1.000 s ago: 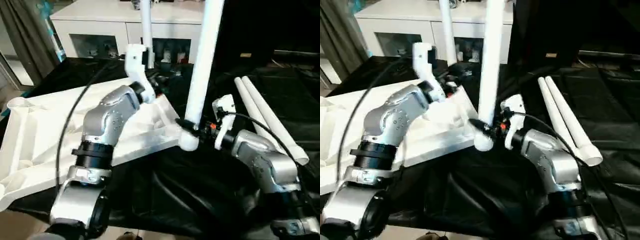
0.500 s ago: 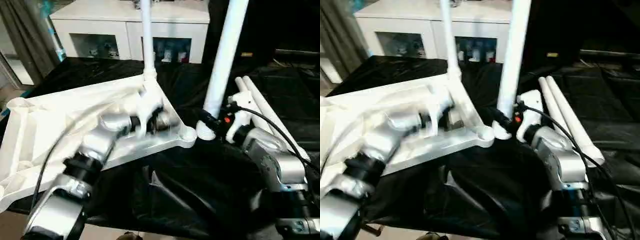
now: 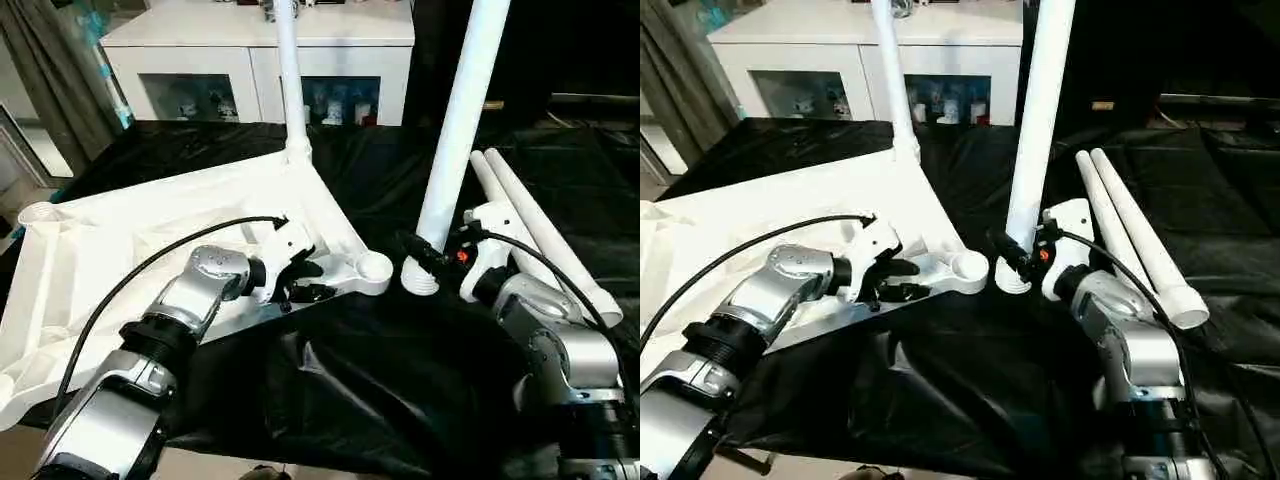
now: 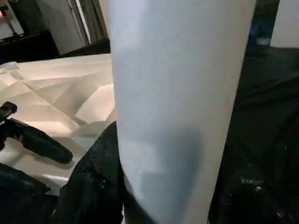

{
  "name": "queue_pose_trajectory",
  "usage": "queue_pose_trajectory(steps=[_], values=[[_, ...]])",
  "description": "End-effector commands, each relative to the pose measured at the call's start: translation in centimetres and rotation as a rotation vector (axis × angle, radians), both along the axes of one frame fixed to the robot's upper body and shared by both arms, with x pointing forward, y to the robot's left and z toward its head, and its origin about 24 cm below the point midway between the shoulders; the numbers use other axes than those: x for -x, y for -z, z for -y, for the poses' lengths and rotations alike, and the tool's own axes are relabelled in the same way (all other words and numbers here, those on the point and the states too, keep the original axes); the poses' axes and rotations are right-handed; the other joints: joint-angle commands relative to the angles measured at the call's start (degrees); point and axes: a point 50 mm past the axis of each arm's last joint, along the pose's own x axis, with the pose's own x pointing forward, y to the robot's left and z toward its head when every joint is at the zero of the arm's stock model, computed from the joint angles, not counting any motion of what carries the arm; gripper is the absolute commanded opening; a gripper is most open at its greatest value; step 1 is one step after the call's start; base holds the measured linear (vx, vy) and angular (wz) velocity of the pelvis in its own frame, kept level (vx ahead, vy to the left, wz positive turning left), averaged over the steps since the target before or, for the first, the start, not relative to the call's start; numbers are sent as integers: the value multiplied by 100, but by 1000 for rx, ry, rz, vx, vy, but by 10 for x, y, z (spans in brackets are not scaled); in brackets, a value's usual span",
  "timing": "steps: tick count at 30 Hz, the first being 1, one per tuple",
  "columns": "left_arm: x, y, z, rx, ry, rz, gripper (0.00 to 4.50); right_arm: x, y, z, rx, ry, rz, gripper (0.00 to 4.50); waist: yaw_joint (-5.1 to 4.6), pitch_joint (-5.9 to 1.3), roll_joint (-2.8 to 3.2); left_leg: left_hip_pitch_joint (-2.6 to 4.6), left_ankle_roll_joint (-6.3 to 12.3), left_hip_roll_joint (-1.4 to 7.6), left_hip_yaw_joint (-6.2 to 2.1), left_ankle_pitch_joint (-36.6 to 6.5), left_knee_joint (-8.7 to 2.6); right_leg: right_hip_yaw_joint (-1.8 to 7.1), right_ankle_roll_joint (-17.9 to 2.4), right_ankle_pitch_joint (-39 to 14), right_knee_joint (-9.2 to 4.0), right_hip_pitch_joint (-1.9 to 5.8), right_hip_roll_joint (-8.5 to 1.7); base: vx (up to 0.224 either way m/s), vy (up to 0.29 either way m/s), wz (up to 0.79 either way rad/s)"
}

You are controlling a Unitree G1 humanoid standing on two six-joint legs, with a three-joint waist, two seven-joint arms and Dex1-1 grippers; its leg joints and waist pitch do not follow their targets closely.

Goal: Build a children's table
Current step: Pick table leg

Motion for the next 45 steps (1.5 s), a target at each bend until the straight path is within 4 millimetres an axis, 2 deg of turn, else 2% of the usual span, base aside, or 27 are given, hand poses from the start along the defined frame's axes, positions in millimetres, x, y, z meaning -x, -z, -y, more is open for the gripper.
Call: queue_pose_trajectory(steps=[1,4,6,8,9,11,12,13,14,15,18,22,23,25,29,31,33,34,37,38,39,41,42,45], values=[[-1,0,-5,3,-18,-21,195,0,-7,-1,-1,-11,22,189,-21,-446,-32,184,-22,248,-162,-1636,-421,209,-1213,-1408,-451,237,-314,0,0,0],[-1,1,-5,7,-27,-23,184,0,-7,-1,0,-12,22,189,-23,-440,-47,180,-24,244,-162,-1662,-424,208,-1197,-1498,-458,242,-321,0,0,0],[-1,2,-6,12,-40,-34,152,0,-7,-1,0,-17,20,189,-25,-437,-45,181,-20,245,-163,-1659,-423,210,-1184,-1543,-462,238,-321,0,0,0],[-1,4,-7,20,-67,-49,147,0,-8,-2,1,-35,19,189,-24,-437,-85,178,10,244,-156,-1601,-420,213,-1177,-1540,-467,239,-316,0,0,0],[-1,4,-7,19,-68,-51,128,0,-8,-3,1,-36,19,189,-18,-439,-84,176,28,248,-157,-1567,-416,215,-1172,-1555,-466,237,-326,0,0,0],[0,5,-8,18,-74,-55,128,0,-9,-4,0,-41,21,189,-14,-438,-87,171,55,245,-156,-1528,-413,215,-1157,-1589,-466,236,-328,0,0,0],[1,7,-9,10,-73,-57,106,-1,-10,-5,-1,-45,24,189,-15,-437,-83,170,62,248,-157,-1512,-414,216,-1143,-1605,-471,231,-328,0,0,0],[3,10,-11,-5,-72,-60,101,-2,-11,-6,-2,-52,29,189,-16,-436,-115,166,75,247,-155,-1492,-413,216,-1133,-1636,-471,232,-327,0,0,0],[4,12,-12,-11,-71,-61,101,-2,-11,-7,-2,-54,30,189,-16,-436,-106,163,78,246,-157,-1481,-413,216,-1127,-1648,-468,233,-328,0,0,0],[4,13,-12,-19,-69,-60,76,-3,-11,-7,-3,-57,31,189,-21,-434,-99,162,81,248,-157,-1481,-416,216,-1120,-1663,-470,229,-326,0,0,0],[7,17,-14,-57,-65,-50,62,-4,-13,-9,-6,-68,33,189,-27,-421,-146,158,90,252,-157,-1495,-425,218,-1043,-1854,-494,221,-332,0,0,0],[7,17,-14,-48,-70,-53,20,-5,-14,-11,-8,-83,36,189,-35,-410,-161,177,55,254,-156,-1587,-431,220,-985,-2064,-505,200,-331,0,0,0],[7,16,-14,-40,-73,-53,18,-5,-15,-12,-9,-87,38,189,-35,-404,-146,181,38,258,-161,-1632,-437,225,-972,-2132,-515,194,-340,0,0,0],[7,14,-14,-25,-63,-46,3,-6,-16,-13,-10,-96,39,189,-47,-404,-175,176,17,261,-165,-1661,-448,223,-948,-2166,-517,193,-339,0,0,0],[12,8,-12,2,3,-37,0,-9,-18,-17,-8,-142,39,189,-74,-412,-169,158,9,260,-172,-1621,-450,224,-982,-2009,-491,207,-342,0,0,0],[16,6,-11,8,45,-37,0,-10,-18,-20,-5,-172,40,189,-108,-429,-188,147,78,262,-166,-1456,-436,225,-1098,-1709,-447,218,-339,0,0,0],[21,5,-9,9,92,-38,0,-12,-19,-22,-3,-183,42,189,-109,-430,-168,153,125,270,-157,-1378,-425,231,-1170,-1610,-439,214,-348,0,0,0],[24,5,-8,8,114,-40,0,-13,-19,-23,-2,-186,44,189,-112,-427,-200,147,153,273,-146,-1308,-427,232,-1186,-1527,-435,212,-331,0,0,0],[29,4,-5,4,136,-32,0,-16,-20,-28,-7,-203,47,189,-92,-436,-165,170,168,276,-132,-1208,-412,236,-1299,-1270,-401,196,-318,0,0,0],[30,5,-4,3,136,-31,0,-17,-19,-29,-8,-207,46,189,-87,-437,-206,162,178,274,-127,-1183,-410,235,-1306,-1233,-397,206,-317,0,0,0],[31,5,-3,0,134,-29,0,-17,-18,-31,-8,-220,40,189,-63,-438,-187,165,181,277,-127,-1174,-409,237,-1305,-1228,-386,209,-325,0,0,0],[32,6,-1,-4,128,-16,0,-17,-15,-36,-9,-245,26,189,-40,-430,-187,167,160,279,-127,-1218,-412,236,-1283,-1303,-395,210,-326,0,0,0],[32,6,-1,-4,123,-12,0,-17,-14,-37,-9,-251,22,189,-24,-426,-229,166,149,281,-127,-1227,-415,239,-1264,-1370,-393,212,-333,0,0,0],[31,4,0,-7,110,7,0,-16,-12,-41,-13,-275,10,189,1,-408,-238,181,77,288,-133,-1364,-434,250,-1134,-1681,-426,197,-341,0,0,0]])
